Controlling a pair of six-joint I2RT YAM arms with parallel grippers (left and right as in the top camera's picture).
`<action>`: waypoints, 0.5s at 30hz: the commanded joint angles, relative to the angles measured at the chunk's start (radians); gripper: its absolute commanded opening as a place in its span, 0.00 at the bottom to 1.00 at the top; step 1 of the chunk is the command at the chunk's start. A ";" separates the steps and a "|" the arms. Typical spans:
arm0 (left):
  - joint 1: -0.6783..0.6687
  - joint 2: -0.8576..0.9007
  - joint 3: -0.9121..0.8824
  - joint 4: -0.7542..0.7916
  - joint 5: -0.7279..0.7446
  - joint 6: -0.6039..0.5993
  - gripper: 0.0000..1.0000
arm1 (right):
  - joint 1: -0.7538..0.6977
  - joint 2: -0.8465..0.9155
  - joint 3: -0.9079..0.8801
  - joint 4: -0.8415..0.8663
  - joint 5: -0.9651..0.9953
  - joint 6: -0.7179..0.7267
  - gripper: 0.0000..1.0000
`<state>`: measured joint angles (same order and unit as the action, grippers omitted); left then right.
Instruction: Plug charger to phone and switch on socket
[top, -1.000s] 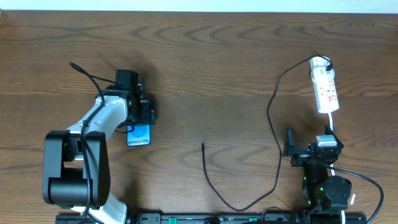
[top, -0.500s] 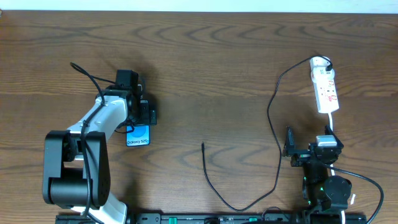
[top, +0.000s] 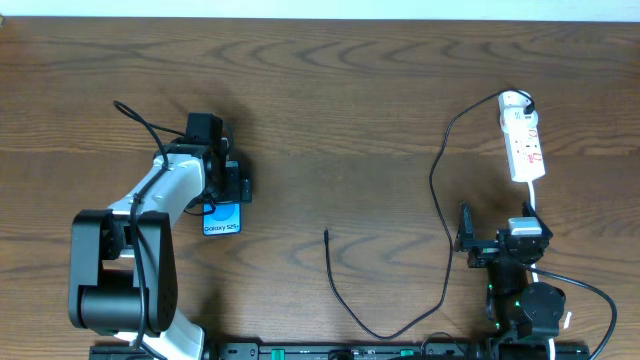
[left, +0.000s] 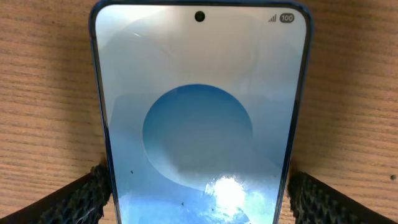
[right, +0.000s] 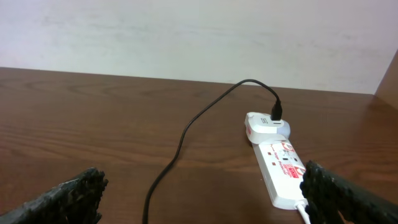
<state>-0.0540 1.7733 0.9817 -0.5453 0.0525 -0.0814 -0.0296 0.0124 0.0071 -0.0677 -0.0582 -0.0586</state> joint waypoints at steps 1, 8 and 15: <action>0.004 0.013 -0.014 -0.014 -0.008 -0.003 0.93 | 0.003 -0.006 -0.002 -0.004 0.003 0.013 0.99; 0.004 0.013 -0.014 -0.018 -0.008 -0.003 0.93 | 0.003 -0.006 -0.002 -0.004 0.003 0.013 0.99; 0.004 0.013 -0.014 -0.018 -0.008 -0.003 0.82 | 0.003 -0.006 -0.002 -0.004 0.003 0.013 0.99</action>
<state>-0.0540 1.7733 0.9817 -0.5526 0.0486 -0.0811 -0.0296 0.0124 0.0071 -0.0677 -0.0586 -0.0582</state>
